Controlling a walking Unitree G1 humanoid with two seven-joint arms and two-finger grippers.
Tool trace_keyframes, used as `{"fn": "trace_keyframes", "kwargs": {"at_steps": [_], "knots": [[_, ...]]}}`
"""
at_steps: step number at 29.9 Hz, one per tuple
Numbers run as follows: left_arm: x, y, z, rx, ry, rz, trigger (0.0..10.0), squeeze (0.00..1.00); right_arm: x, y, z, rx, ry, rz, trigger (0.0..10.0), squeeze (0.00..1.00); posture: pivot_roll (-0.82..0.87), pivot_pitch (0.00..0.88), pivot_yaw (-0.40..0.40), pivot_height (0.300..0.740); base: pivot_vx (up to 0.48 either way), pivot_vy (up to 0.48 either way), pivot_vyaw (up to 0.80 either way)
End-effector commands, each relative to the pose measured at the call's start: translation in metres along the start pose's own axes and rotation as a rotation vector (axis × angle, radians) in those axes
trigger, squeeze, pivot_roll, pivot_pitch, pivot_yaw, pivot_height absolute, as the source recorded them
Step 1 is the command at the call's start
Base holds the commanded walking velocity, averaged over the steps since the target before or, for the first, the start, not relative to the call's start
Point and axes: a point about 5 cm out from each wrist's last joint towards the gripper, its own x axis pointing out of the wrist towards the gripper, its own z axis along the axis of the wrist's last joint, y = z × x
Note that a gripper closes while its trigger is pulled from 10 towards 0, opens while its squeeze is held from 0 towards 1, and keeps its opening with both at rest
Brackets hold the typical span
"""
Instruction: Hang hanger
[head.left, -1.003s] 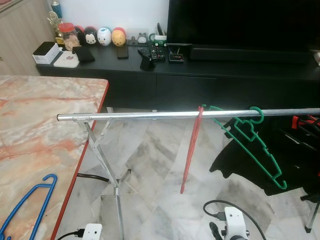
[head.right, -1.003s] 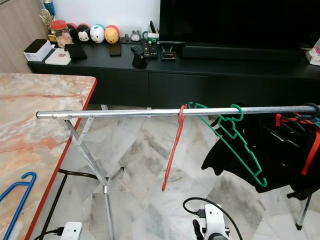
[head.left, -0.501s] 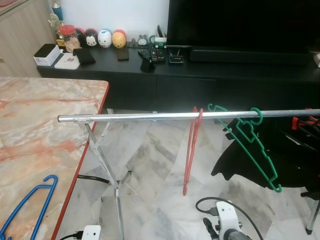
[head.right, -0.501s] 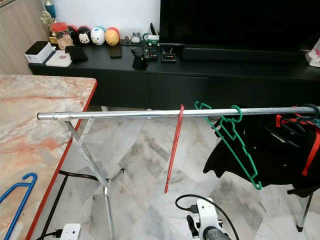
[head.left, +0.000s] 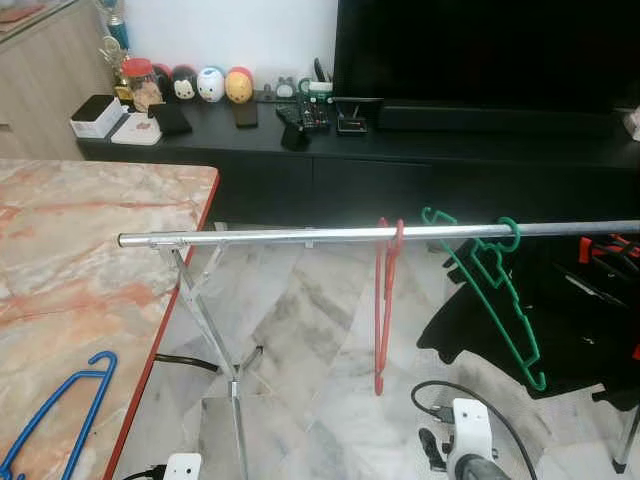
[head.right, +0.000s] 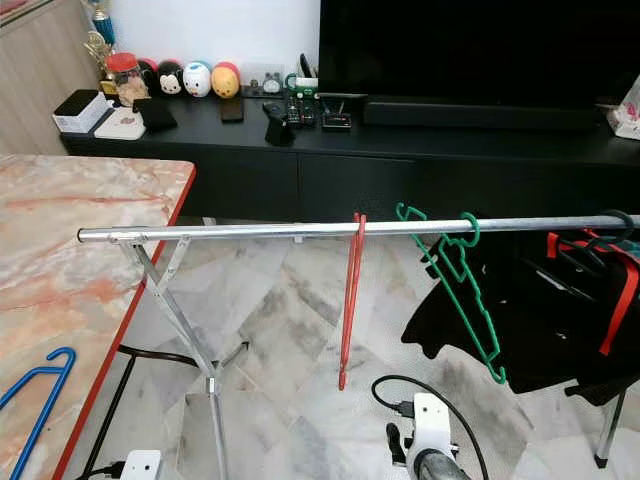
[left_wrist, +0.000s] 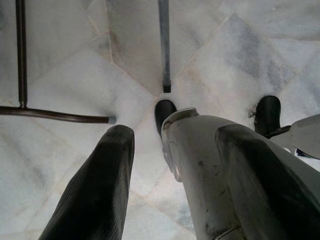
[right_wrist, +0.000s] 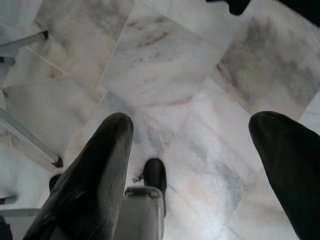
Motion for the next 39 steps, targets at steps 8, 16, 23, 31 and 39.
{"fn": "trace_keyframes", "kwargs": {"at_steps": [8, 16, 23, 31, 39], "knots": [[-0.0019, -0.0018, -0.0126, -0.018, 0.051, 0.002, 10.0, 0.0, -0.0005, -0.0005, -0.0029, -0.002, 0.01, 0.01, 10.0, 0.0, 0.01, 0.063, -0.029, 0.74, 0.0, 0.0, 0.0], [-0.0019, -0.0024, -0.012, -0.016, 0.045, -0.005, 10.0, 0.0, -0.0006, -0.0011, -0.003, -0.007, 0.011, 0.018, 10.0, 0.0, 0.0, 0.071, -0.024, 0.74, 0.0, 0.0, 0.0], [-0.002, -0.0022, -0.012, -0.018, 0.042, -0.006, 10.0, 0.0, -0.0007, -0.0008, -0.0036, -0.017, 0.011, 0.02, 10.0, 0.0, -0.01, 0.068, -0.022, 0.74, -0.19, 0.0, 0.0], [-0.002, -0.0017, -0.0116, -0.017, 0.04, -0.006, 10.0, 0.0, -0.0008, 0.0001, -0.0042, -0.022, 0.011, 0.022, 10.0, 0.0, 0.0, 0.057, -0.02, 0.74, -0.281, 0.0, 0.0], [-0.0019, -0.0017, -0.0111, -0.019, 0.037, -0.006, 10.0, 0.0, -0.0011, 0.0032, -0.0071, -0.03, 0.016, 0.031, 10.0, 0.0, 0.01, 0.053, -0.026, 0.74, -0.257, 0.0, 0.0]]}}
